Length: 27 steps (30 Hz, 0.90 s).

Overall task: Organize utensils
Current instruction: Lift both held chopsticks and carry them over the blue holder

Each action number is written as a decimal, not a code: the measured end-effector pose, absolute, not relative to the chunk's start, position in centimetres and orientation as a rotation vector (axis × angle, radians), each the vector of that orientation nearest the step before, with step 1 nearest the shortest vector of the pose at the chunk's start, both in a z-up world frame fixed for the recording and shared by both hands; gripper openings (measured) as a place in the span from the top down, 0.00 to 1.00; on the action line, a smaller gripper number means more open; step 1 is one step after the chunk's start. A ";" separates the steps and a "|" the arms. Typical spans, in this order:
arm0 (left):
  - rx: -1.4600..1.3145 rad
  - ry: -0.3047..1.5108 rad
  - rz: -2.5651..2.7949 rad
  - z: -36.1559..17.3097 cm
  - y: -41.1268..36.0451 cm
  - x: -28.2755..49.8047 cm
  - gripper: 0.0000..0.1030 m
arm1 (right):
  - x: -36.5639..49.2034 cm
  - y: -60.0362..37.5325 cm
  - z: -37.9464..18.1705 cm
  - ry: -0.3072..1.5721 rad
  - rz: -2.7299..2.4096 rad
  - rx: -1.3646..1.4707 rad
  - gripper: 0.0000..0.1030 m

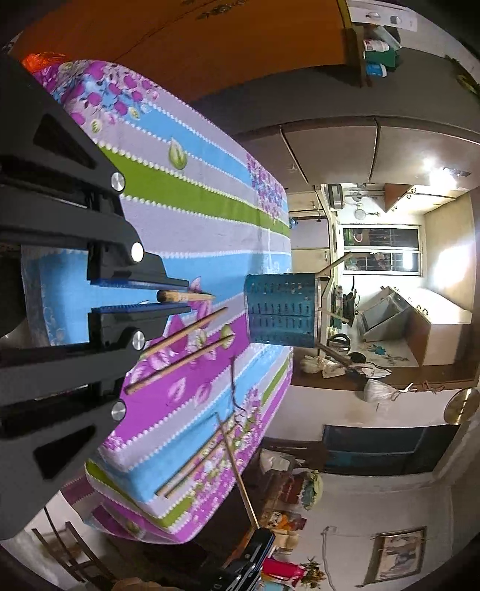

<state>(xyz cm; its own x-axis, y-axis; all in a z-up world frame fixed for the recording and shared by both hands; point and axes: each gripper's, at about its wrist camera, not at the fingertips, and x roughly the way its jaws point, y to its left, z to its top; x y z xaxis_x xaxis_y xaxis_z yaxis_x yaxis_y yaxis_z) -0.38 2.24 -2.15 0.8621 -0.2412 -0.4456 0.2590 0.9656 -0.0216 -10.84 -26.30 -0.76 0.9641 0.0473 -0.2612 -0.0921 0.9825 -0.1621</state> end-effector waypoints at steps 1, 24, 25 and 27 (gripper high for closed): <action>0.035 0.460 -0.267 -1.9 2.3 -0.4 0.95 | -10.7 -26.4 -0.3 0.260 0.077 -0.170 0.93; -0.012 0.386 -0.280 4.6 4.0 3.6 0.95 | -5.4 -26.9 4.8 0.299 0.216 -0.027 0.93; -0.004 0.377 -0.279 4.7 3.8 3.5 0.95 | -5.1 -26.8 4.8 0.300 0.222 -0.025 0.93; 0.012 0.363 -0.276 4.9 3.4 3.6 0.95 | -4.9 -26.4 5.0 0.301 0.232 -0.027 0.93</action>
<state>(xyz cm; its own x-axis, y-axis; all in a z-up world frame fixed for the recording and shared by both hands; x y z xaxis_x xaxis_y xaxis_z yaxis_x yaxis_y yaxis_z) 3.58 3.41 4.95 0.8977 -0.2644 -0.3524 0.2687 0.9625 -0.0378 -4.88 -26.36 4.98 0.9287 0.2222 -0.2968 -0.2302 0.9731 0.0081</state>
